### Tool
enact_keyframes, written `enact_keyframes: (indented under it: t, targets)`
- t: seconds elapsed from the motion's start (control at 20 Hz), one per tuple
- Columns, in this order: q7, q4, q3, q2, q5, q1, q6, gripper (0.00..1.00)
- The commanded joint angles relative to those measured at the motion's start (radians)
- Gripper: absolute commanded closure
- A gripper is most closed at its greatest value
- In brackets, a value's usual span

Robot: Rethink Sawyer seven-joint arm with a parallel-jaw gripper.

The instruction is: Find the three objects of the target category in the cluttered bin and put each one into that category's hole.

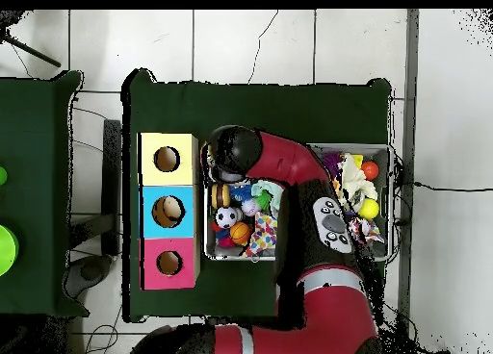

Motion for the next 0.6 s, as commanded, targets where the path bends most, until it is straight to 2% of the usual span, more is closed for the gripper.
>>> enact_keyframes:
  t: [0.05, 0.1, 0.15, 0.6]
  targets:
    - [0.072, 0.04, 0.069, 0.022, 0.0, -0.065, -0.049, 0.0]
    - [0.074, 0.046, 0.074, 0.021, 0.002, -0.07, -0.054, 0.0]
    - [0.072, 0.049, 0.08, 0.019, -0.007, -0.074, -0.069, 1.0]
    - [0.083, 0.046, 0.082, 0.017, -0.01, -0.072, -0.069, 1.0]
